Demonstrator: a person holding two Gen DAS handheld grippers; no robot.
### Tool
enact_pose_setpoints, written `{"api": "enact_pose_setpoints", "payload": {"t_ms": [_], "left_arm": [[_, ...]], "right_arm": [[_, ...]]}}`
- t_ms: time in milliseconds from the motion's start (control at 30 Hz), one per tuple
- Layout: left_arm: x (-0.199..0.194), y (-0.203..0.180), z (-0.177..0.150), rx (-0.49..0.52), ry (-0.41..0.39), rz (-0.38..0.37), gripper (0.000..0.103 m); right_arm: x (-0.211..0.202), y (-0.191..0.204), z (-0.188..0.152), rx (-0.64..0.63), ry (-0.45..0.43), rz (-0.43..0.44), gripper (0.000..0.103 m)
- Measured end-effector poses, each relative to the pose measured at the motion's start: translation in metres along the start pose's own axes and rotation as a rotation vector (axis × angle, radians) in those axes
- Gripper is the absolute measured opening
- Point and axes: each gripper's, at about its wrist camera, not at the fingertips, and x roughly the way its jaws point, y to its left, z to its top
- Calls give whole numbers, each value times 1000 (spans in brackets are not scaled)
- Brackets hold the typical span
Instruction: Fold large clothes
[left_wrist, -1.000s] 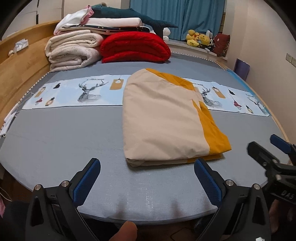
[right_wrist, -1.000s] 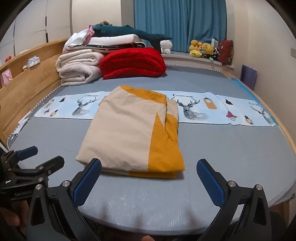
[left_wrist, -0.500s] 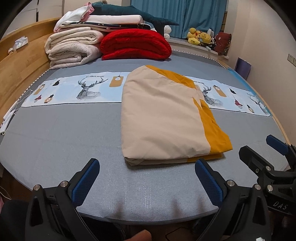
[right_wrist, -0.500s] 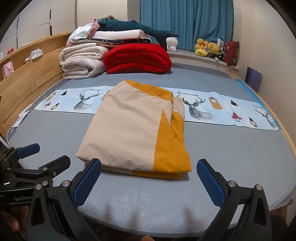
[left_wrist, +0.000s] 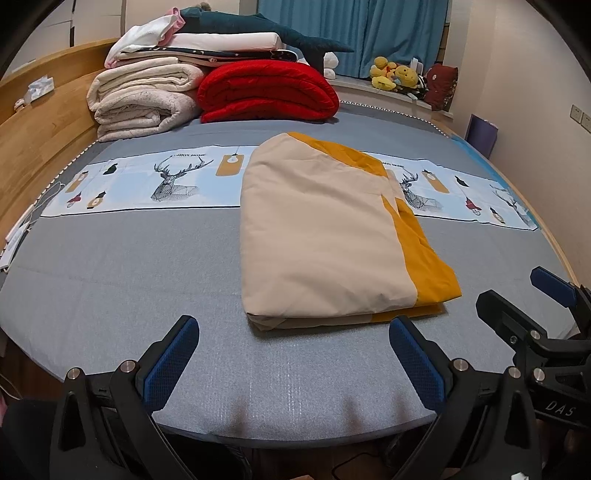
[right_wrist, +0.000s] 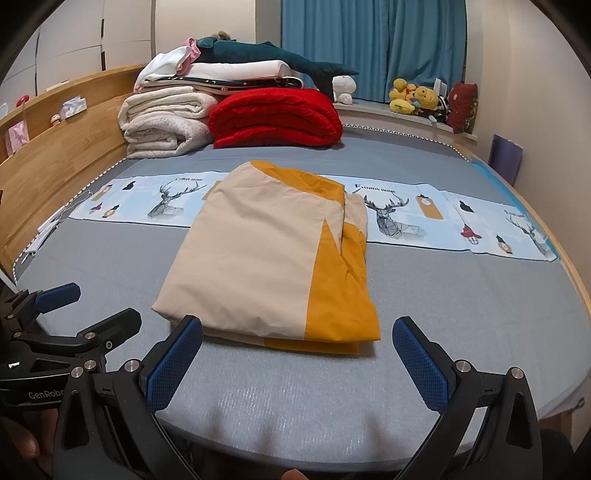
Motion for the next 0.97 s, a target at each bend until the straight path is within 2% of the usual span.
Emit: {"api": "enact_pose_setpoints", "payload": {"t_ms": [967], "left_arm": [[1,3,1,3,8,-7,102]], "right_arm": [[0,-1,-3,1,2,4,102]]}}
